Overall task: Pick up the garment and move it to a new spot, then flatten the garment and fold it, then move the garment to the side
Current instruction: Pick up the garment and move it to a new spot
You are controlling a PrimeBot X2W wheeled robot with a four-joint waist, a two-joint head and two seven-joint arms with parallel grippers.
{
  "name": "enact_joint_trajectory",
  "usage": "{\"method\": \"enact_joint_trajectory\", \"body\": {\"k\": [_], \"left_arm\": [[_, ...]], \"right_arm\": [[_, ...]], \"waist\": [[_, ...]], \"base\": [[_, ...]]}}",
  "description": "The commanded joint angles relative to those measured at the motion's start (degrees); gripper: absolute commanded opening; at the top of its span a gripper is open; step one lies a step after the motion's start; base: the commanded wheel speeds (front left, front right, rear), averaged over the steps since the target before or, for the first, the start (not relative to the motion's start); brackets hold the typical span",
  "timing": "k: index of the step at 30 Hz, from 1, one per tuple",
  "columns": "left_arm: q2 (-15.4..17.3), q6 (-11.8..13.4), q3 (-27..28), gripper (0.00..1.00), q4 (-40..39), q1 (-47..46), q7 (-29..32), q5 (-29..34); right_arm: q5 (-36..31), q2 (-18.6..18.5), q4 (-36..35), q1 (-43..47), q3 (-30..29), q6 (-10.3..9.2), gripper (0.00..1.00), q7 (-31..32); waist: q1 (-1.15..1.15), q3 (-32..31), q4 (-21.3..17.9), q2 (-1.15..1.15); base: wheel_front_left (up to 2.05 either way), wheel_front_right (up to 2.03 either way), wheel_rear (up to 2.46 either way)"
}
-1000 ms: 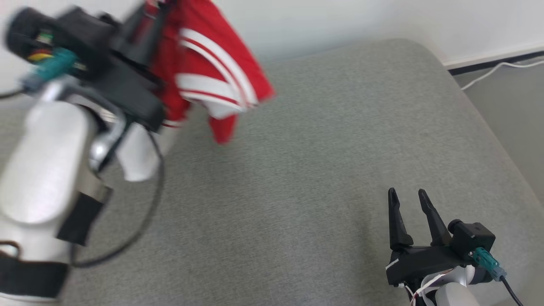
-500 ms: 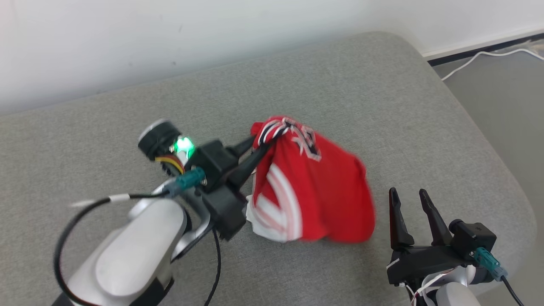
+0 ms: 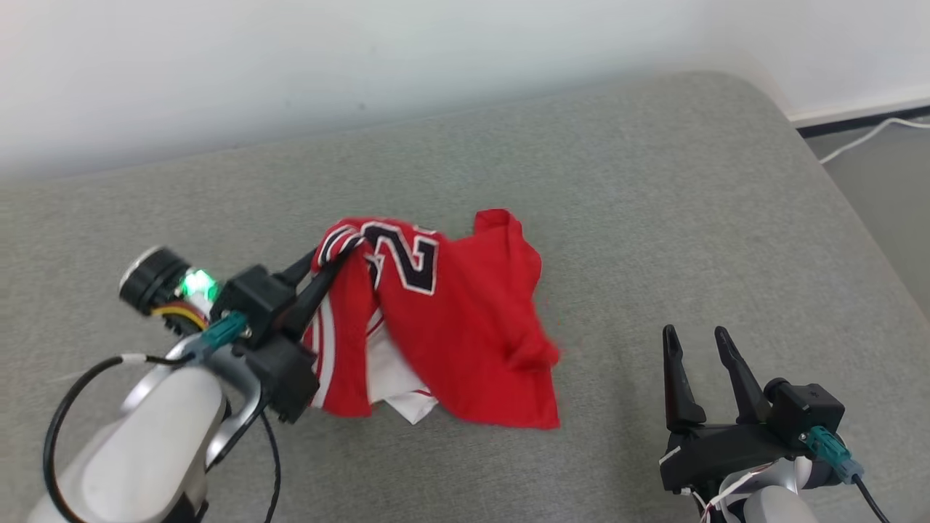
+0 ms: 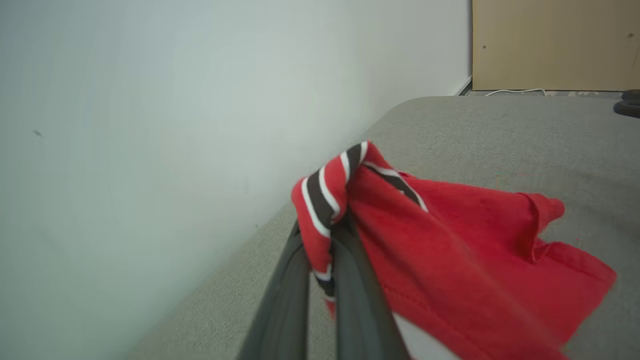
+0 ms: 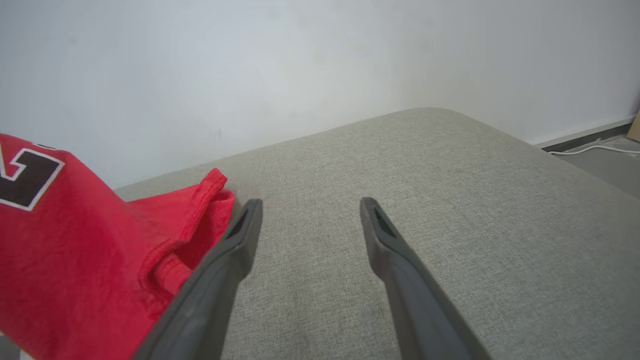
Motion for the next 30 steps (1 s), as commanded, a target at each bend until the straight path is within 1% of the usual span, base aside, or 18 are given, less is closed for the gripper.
{"method": "enact_joint_trajectory", "body": {"k": [1, 5, 9, 10, 11, 15, 20, 26, 30], "left_arm": [[0.19, 0.23, 0.11, 0.00, 0.35, 1.32, -0.44, -0.32], [-0.29, 0.34, -0.15, 0.00, 3.16, 4.14, -1.81, -1.93], [-2.06, 0.99, -0.48, 0.00, 6.70, 5.94, -4.77, -2.92], [-2.64, 1.51, -0.37, 0.55, 7.35, 6.31, -5.62, -3.00], [-3.17, 1.86, -0.48, 1.00, 8.03, 6.79, -6.19, -3.10], [-5.09, 3.53, 0.29, 1.00, 8.97, 8.51, -7.93, -3.73], [-6.75, 5.31, 0.92, 1.00, 7.29, 11.31, -8.76, -4.76], [-7.45, 7.22, 1.31, 1.00, 5.07, 15.77, -9.08, -5.93], [-7.29, 8.93, 1.57, 1.00, 1.69, 19.31, -9.20, -5.51]], "right_arm": [[-0.46, 0.01, 0.14, 0.84, 0.19, 0.00, 1.00, -0.26], [-0.64, 0.01, 0.28, 0.82, 0.24, 0.00, 1.00, -0.26], [-0.84, 0.00, 0.42, 0.74, 0.14, 0.00, 1.00, -0.18], [-0.91, 0.01, 0.41, 0.72, 0.15, 0.00, 1.00, -0.11], [-0.92, 0.00, 0.34, 0.76, 0.10, 0.00, 1.00, -0.07], [-1.04, 0.00, 0.17, 1.15, -0.20, 0.00, 1.00, 0.08], [-1.50, 0.03, -0.04, 1.83, -1.19, 0.00, 1.00, 0.44], [-1.28, 0.01, -0.42, 2.04, -1.38, 0.00, 1.00, 0.71], [-1.29, 0.00, -0.63, 2.34, -1.73, 0.00, 1.00, 0.76]], "waist": [[0.00, -0.45, 0.97, 0.00], [0.00, -0.64, 2.02, 0.00], [0.00, -0.97, 2.72, 0.00], [0.00, -1.05, 2.84, 0.00], [0.00, -1.11, 2.99, 0.00], [0.00, -1.28, 3.71, 0.00], [0.00, -1.50, 5.01, 0.00], [0.00, -1.57, 6.17, 0.00], [0.00, -1.64, 6.76, 0.00]], "base": [[0.00, 0.00, 0.00], [0.00, 0.00, 0.00], [0.00, 0.00, 0.00], [0.00, 0.00, 0.00], [0.00, 0.00, 0.00], [0.00, 0.00, 0.00], [0.00, 0.00, 0.00], [0.00, 0.00, 0.00], [0.00, 0.00, 0.00]]}}
